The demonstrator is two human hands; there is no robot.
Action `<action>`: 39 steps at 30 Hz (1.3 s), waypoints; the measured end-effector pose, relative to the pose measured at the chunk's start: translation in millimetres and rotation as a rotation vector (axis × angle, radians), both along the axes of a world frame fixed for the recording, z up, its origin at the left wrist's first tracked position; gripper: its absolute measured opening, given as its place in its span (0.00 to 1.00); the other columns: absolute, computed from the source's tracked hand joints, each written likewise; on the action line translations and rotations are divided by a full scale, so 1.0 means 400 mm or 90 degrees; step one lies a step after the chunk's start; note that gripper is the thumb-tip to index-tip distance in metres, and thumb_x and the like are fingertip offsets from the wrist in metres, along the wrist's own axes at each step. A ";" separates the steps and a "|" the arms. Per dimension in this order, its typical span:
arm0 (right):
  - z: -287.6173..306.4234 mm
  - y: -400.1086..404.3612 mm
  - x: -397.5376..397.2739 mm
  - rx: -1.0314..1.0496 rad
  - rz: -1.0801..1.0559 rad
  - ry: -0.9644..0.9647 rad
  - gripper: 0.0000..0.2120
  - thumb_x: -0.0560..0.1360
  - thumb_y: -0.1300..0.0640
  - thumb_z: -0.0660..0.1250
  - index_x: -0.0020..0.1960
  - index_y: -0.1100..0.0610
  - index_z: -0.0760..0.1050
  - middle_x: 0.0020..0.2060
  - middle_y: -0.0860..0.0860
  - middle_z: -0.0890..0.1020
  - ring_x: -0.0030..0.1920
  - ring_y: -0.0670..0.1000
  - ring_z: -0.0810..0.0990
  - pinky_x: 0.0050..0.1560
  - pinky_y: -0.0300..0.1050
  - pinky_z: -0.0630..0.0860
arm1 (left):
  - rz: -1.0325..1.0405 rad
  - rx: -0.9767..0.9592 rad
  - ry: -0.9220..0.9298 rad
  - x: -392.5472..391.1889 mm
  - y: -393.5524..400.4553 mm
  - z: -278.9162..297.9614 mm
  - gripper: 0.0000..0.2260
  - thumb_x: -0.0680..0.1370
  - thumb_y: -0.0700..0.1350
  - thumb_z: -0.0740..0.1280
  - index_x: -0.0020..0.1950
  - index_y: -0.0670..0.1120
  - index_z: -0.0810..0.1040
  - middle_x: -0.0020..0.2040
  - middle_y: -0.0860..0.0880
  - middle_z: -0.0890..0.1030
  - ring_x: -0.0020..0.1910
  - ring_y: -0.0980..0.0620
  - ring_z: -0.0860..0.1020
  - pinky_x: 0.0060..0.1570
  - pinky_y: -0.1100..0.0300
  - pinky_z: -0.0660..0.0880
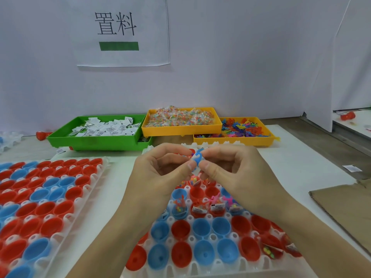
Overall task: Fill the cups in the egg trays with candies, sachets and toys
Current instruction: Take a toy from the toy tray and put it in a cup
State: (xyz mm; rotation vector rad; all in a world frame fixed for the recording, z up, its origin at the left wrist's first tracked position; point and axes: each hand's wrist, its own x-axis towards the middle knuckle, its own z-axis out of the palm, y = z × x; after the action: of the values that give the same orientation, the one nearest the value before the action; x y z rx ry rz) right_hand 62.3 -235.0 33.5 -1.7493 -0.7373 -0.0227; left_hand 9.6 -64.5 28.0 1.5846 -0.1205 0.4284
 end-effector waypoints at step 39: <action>-0.009 0.003 0.002 0.009 0.015 0.072 0.05 0.78 0.58 0.69 0.51 0.49 0.80 0.39 0.47 0.87 0.39 0.48 0.86 0.42 0.38 0.82 | 0.032 0.017 -0.016 -0.003 -0.025 -0.007 0.06 0.72 0.36 0.73 0.44 0.45 0.86 0.37 0.47 0.85 0.36 0.52 0.83 0.38 0.66 0.78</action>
State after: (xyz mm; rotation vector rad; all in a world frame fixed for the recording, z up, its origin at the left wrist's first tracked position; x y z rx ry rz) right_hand 63.1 -233.7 30.1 -1.7138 -0.6734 0.0870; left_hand 8.3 -74.3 25.2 1.6113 -0.1053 0.4881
